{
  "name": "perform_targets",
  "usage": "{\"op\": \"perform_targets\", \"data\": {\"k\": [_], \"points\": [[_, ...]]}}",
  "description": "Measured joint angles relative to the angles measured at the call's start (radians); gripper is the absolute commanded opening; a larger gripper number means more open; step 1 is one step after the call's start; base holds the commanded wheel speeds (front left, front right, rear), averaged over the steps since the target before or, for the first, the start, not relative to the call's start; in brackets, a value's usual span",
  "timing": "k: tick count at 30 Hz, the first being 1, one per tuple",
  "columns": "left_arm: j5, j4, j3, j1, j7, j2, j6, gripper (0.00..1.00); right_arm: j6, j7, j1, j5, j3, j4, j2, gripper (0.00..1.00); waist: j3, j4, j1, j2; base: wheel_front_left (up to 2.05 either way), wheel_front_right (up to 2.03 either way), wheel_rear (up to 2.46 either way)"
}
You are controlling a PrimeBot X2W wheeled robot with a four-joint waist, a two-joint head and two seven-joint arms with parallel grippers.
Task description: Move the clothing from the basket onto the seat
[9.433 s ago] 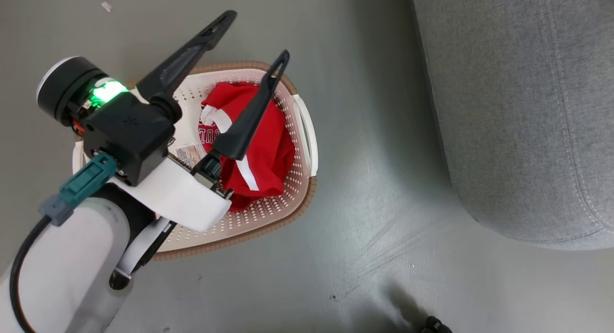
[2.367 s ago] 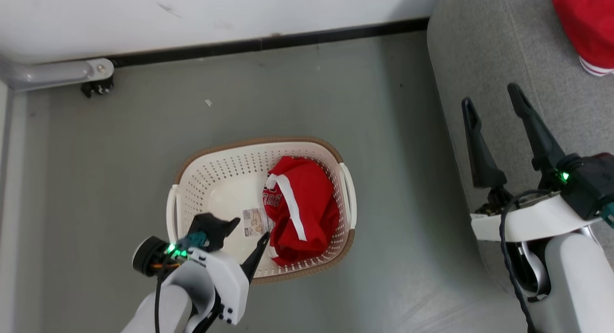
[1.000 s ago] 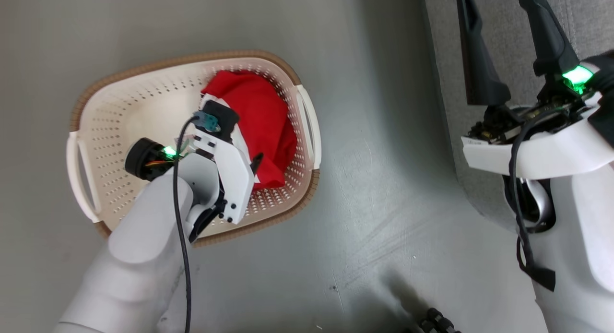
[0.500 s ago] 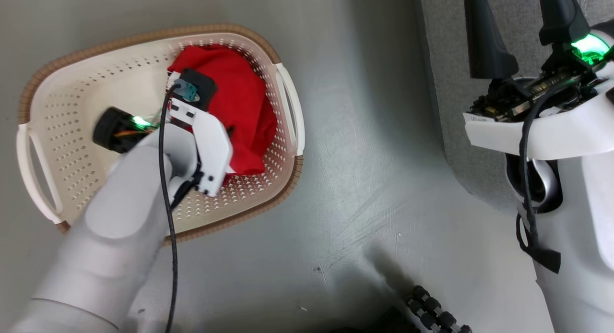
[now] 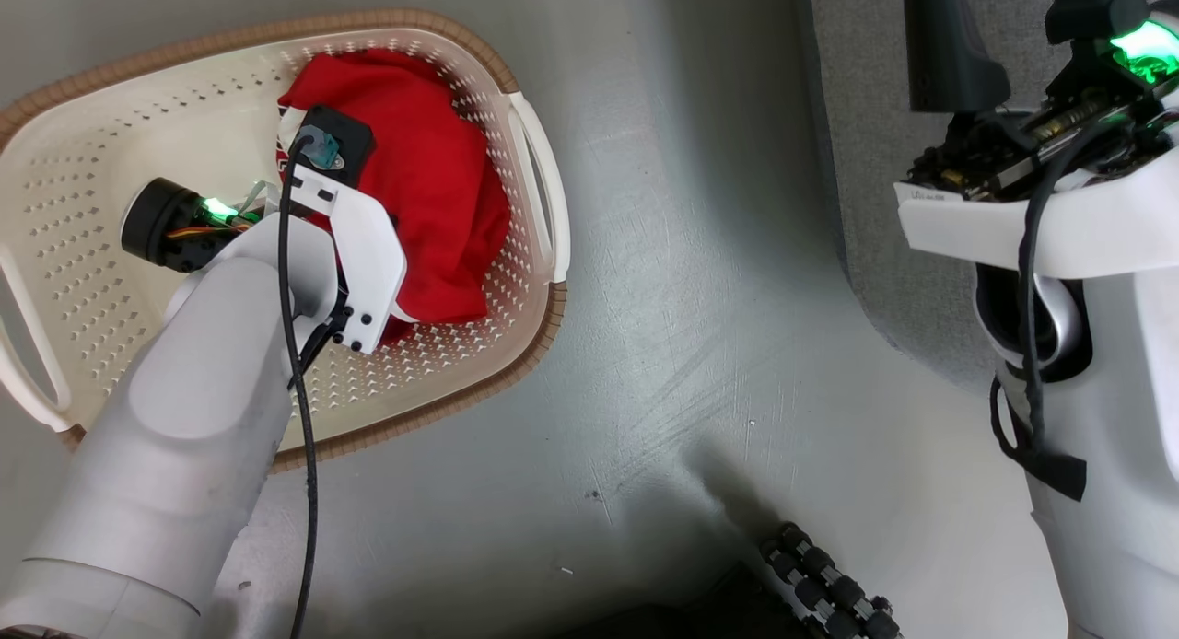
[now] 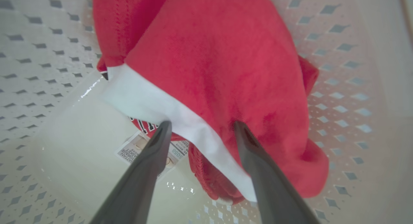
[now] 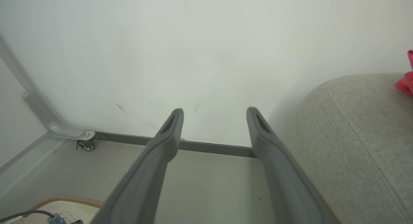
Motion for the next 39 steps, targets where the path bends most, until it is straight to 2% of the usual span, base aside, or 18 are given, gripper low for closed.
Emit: {"op": "perform_targets", "data": {"k": [13,18,23,24,25,26,27,39], "points": [[-0.017,0.003,0.014,-0.004,-0.018,-0.010,0.008,1.00,0.000,0.000,-0.017,0.012,0.005,0.005,0.000,1.00,0.041,-0.014,0.0000,0.0000,0.00,0.00,0.00],[-0.040,0.004,0.029,-0.005,-0.038,-0.032,0.009,1.00,0.000,0.000,-0.037,0.012,0.005,0.007,0.000,1.00,0.051,-0.017,0.0000,-0.0001,0.00,0.00,0.00],[-0.041,0.014,0.029,-0.005,-0.056,-0.034,0.009,0.92,0.000,0.000,-0.037,0.012,0.007,0.010,0.000,1.00,0.058,-0.019,0.0000,0.0000,0.00,0.00,0.00],[-0.040,0.015,0.028,-0.005,-0.063,-0.033,0.009,0.89,0.000,0.000,-0.037,0.012,0.007,0.010,0.000,1.00,0.058,-0.020,0.0000,0.0000,0.00,0.00,0.00],[-0.039,0.017,0.026,-0.005,-0.073,-0.033,0.009,0.45,0.000,0.000,-0.037,0.012,0.007,0.011,0.000,1.00,0.060,-0.020,0.0000,0.0000,0.00,0.00,0.00],[-0.039,0.018,0.025,-0.005,-0.078,-0.033,0.009,0.27,0.000,0.000,-0.037,0.012,0.007,0.012,0.000,1.00,0.061,-0.020,0.0000,0.0000,0.00,0.00,0.00],[-0.037,0.018,0.023,-0.005,-0.086,-0.033,0.008,0.00,0.000,0.000,-0.037,0.012,0.007,0.012,0.000,1.00,0.061,-0.021,0.0000,0.0000,0.00,0.00,0.00],[-0.046,0.024,0.029,-0.005,-0.153,-0.033,-0.002,0.00,0.000,0.000,-0.056,0.011,-0.002,0.027,0.000,1.00,0.053,-0.010,0.0000,0.0000,0.00,0.00,0.00]]}}
